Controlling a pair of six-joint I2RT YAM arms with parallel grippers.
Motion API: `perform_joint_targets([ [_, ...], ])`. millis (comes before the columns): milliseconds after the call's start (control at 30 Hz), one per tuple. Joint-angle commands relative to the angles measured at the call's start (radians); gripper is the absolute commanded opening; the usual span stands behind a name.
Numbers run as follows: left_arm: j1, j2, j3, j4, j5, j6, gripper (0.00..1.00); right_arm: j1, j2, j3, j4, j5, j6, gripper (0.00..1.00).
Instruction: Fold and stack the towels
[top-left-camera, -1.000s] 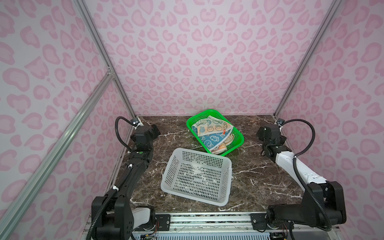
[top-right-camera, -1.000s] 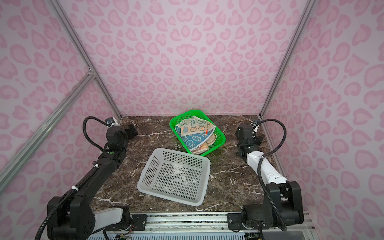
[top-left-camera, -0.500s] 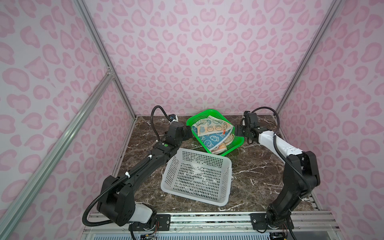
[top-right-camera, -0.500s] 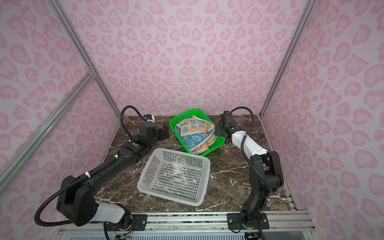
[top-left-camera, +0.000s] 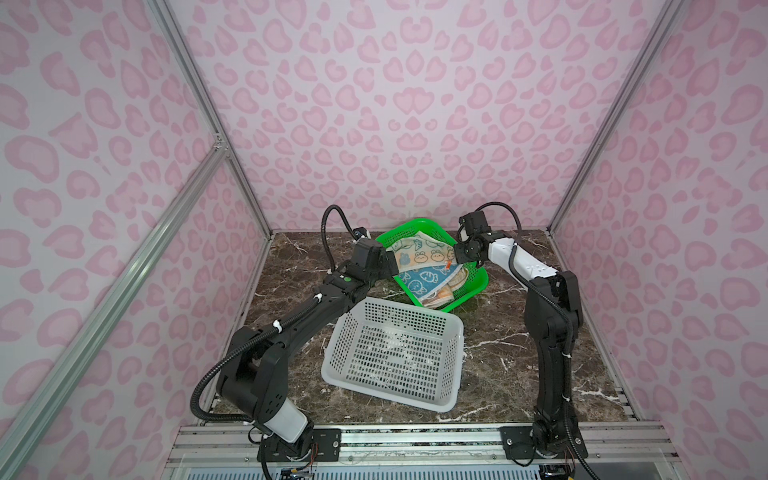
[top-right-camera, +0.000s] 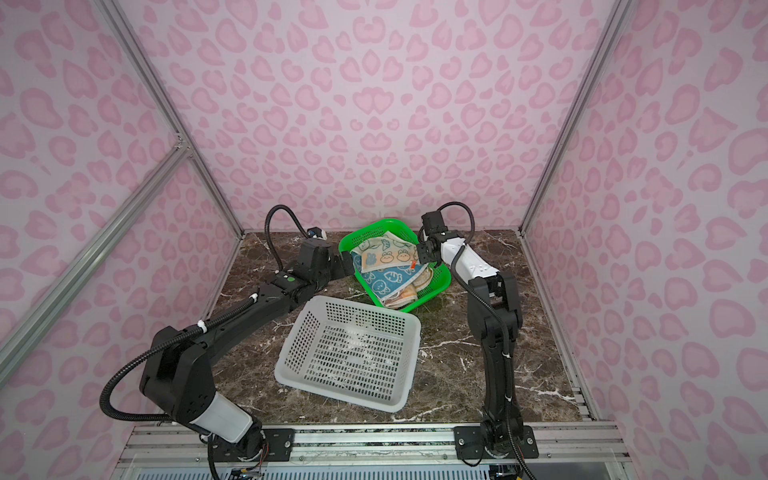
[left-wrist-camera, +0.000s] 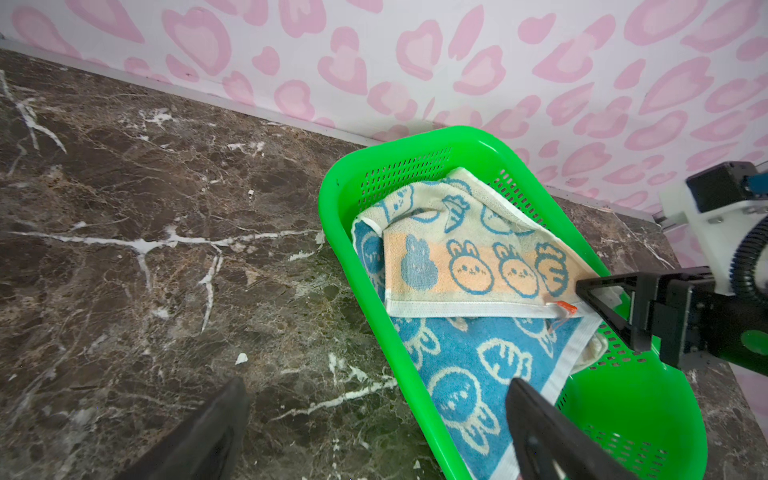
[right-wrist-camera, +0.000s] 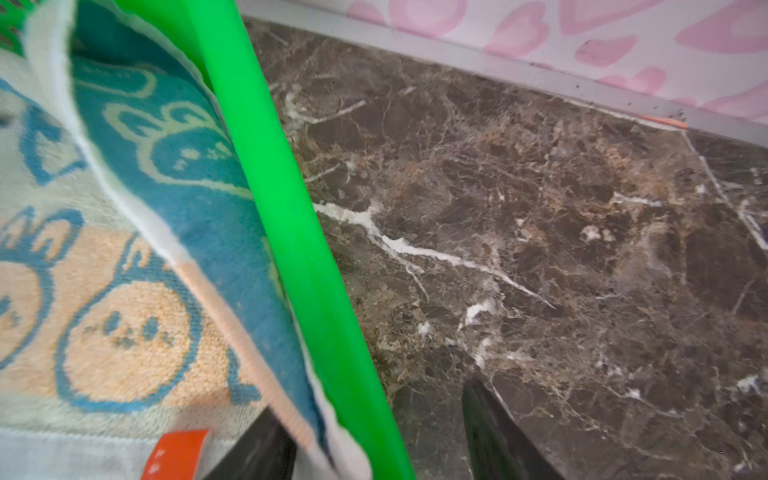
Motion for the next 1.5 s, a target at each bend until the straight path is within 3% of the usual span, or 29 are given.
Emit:
perform_joint_targets([
  [0,-0.003,0.027,0.021,-0.020,0.029,-0.020,0.97,0.004,0.028,0.034,-0.058,0.012,-0.043,0.50],
  [233,-0.009,0.085,0.055,-0.027,0.062,-0.014,0.97,0.005,0.008,0.017,-0.070,0.086,-0.083,0.31],
  [700,-0.020,0.139,0.091,-0.029,0.093,-0.018,0.97,-0.135,-0.163,-0.282,0.015,0.239,-0.142,0.30],
  [867,-0.028,0.158,0.120,-0.029,0.110,-0.028,0.98,-0.168,-0.217,-0.291,-0.015,0.337,-0.118,0.41],
  [1067,-0.045,0.145,0.147,-0.022,0.118,-0.019,0.97,-0.132,-0.322,-0.244,-0.064,0.342,-0.054,0.83],
  [1200,-0.049,0.108,0.132,-0.006,0.114,-0.023,0.97,-0.047,-0.348,-0.216,-0.081,0.308,0.039,0.96],
  [1333,-0.049,0.069,0.069,0.008,0.111,-0.046,0.97,0.047,-0.296,-0.176,-0.067,0.154,0.168,0.97],
  [1467,-0.049,0.045,0.044,0.002,0.106,-0.050,0.97,0.108,-0.187,-0.086,-0.069,0.040,0.241,0.89],
])
